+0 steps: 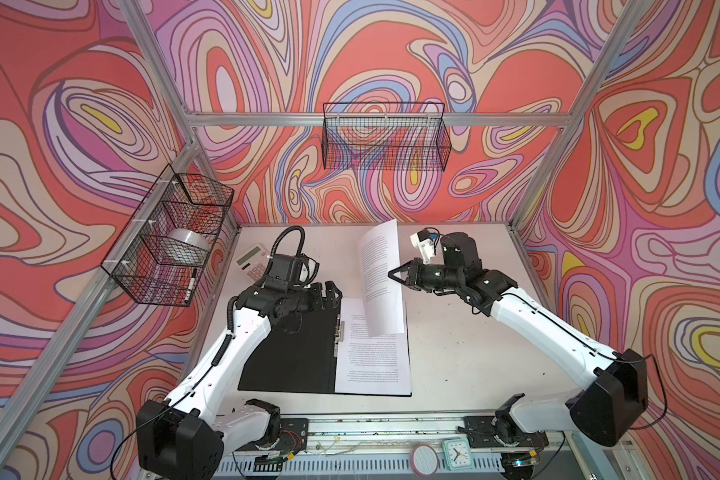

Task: Put the files into the folder
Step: 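Lower the held sheet onto the folder stack with the right gripper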

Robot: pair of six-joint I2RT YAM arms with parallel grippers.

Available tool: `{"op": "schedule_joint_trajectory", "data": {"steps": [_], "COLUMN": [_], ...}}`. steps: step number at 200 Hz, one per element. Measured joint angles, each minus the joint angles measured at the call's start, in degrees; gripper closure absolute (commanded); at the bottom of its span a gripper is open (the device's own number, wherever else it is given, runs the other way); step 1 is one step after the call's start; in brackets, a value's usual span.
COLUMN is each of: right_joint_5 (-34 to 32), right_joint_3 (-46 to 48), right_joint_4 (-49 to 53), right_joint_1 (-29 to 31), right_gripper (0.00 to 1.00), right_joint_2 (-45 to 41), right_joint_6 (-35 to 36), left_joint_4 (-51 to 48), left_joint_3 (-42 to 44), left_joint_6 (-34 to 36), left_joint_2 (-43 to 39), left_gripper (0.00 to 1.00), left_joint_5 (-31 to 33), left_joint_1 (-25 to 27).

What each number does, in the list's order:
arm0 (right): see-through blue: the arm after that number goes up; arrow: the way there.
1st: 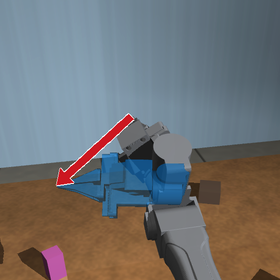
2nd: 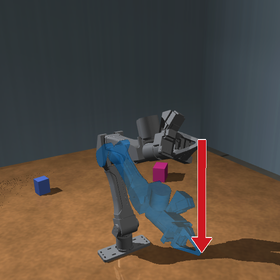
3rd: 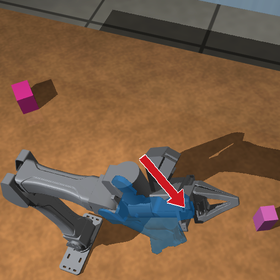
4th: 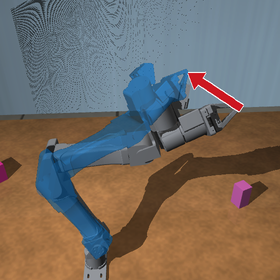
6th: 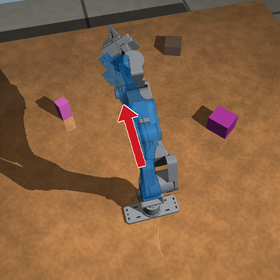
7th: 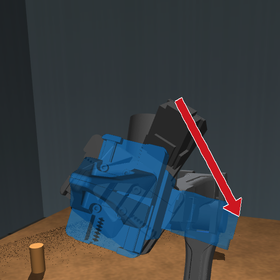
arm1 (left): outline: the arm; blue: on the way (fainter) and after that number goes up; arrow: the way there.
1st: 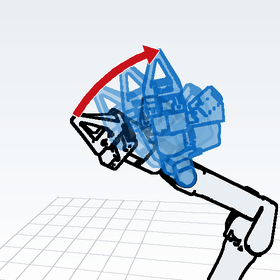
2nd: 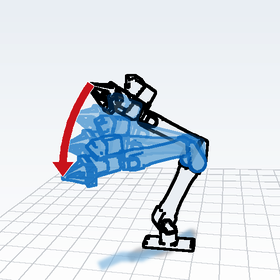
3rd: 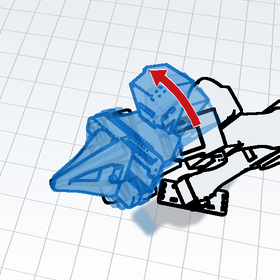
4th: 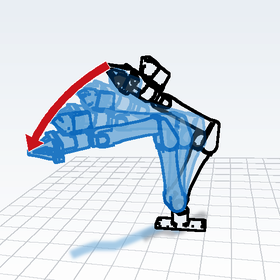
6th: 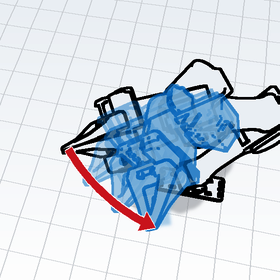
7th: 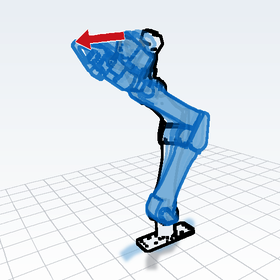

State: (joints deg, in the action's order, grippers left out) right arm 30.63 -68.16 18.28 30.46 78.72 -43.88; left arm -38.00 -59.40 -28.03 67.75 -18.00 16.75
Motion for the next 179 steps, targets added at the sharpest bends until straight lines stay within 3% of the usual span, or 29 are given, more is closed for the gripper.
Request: {"op": "schedule_joint_trajectory", "data": {"steps": [43,102,179], "right_joint_5": [0.5,-6.5,-8.0], "right_joint_3": [10.8,25.1,28.3], "right_joint_4": [-1.7,-3.0,-10.0], "right_joint_1": [0.0,0.0,0.6], "right_gripper": [1.00,1.00,1.00], "right_joint_2": [0.6,7.1,7.9], "right_joint_6": [1.6,5.2,2.2], "left_joint_4": [-0.3,-0.4,-0.8], "left_joint_3": [0.7,6.0,7.9], "left_joint_6": [0.9,1.0,1.0], "left_joint_2": [0.5,0.7,0.7], "left_gripper": [0.00,0.00,0.00], "left_joint_5": [-1.4,-4.1,-6.0], "left_joint_1": [-0.3,-0.3,-0.3]}}
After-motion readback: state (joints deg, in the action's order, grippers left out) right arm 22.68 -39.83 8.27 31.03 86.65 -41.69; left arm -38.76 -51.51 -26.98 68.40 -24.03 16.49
